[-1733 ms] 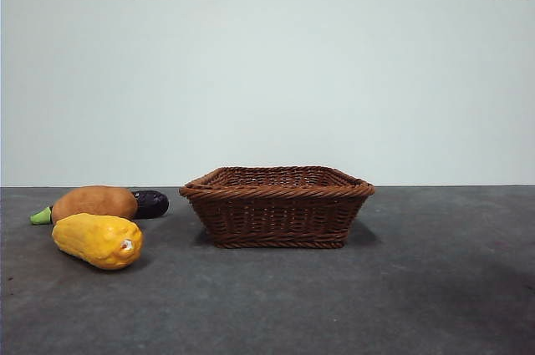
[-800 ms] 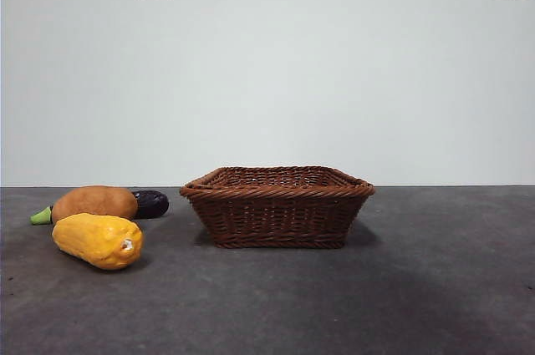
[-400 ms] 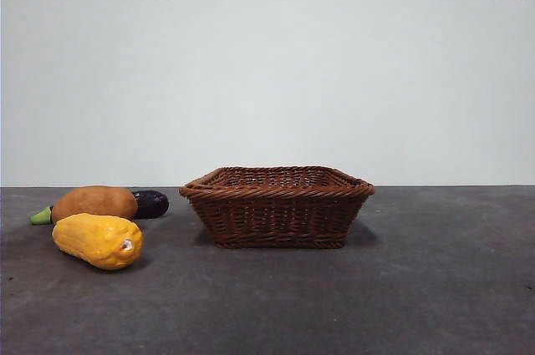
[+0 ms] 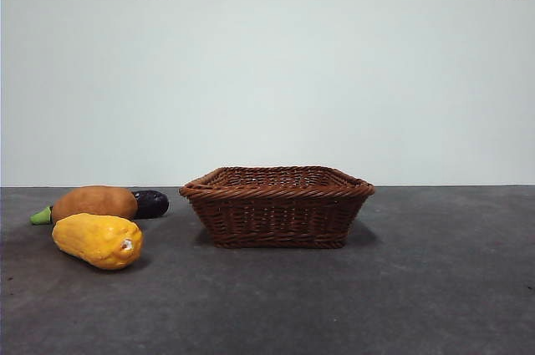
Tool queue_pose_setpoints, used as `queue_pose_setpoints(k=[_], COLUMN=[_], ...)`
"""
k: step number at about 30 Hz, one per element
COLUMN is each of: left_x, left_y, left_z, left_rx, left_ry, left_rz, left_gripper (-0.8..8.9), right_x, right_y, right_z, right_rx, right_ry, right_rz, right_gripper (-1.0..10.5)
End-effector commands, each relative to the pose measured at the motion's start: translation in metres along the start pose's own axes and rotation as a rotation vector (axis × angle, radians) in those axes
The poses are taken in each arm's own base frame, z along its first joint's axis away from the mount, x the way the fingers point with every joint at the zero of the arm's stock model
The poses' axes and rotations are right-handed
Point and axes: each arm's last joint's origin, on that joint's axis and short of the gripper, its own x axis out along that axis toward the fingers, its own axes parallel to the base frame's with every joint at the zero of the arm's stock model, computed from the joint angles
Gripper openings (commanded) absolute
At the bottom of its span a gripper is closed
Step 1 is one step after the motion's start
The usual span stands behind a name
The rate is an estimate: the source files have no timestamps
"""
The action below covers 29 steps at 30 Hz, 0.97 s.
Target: Help me put the vegetables on the table into the basket
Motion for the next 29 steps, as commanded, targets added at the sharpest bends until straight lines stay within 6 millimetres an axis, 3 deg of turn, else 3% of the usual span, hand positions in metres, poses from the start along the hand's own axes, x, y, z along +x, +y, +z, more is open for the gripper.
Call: queue_pose_setpoints(k=[1,4,5,6,11,17,21,25,29], left_x=[0.000,0.000,0.000,0.000,0.008,0.014,0.015,0.016,0.016], left_y=[0.000,-0.002,-0.002,-0.002,0.001,0.003,0.003,0.004,0.004], left_z=[0.001,0.003,0.004,0.005,0.006,0.007,0.007,0.007,0.007], left_rx=[0.016,0.018,0.012,0.002,-0.013,-0.023,-0.023,-0.025,-0.025], left_ry=[-0.008,-0.033,-0.039,-0.043,-0.012,0.013,0.014,0.020,0.020], left_rz=[-0.008,-0.058,-0.057,-0.057,-0.058,-0.059,-0.059,-0.059,-0.059], left_gripper=[0.60,5.40,6.04,6.07,6.06,6.06,6.06,6.06,6.06], right_x=[-0.001,-0.001,-0.001,-0.002,-0.002,0.027,0.070,0.136,0.209], right_y=[0.001,0.002,0.002,0.002,0.002,-0.009,-0.013,-0.007,0.003], right_z=[0.001,0.002,0.002,0.002,0.003,0.030,0.069,0.109,0.128], right_rx=[-0.016,-0.018,-0.019,-0.019,-0.011,0.046,0.027,-0.001,-0.024], right_ry=[-0.010,-0.017,-0.018,-0.019,-0.021,-0.013,0.052,0.162,0.264], right_rz=[0.008,0.057,0.056,0.056,0.056,0.139,0.171,0.186,0.185], right_gripper=[0.6,4.0,5.0,5.5,5.5,5.4,5.4,5.4,5.4])
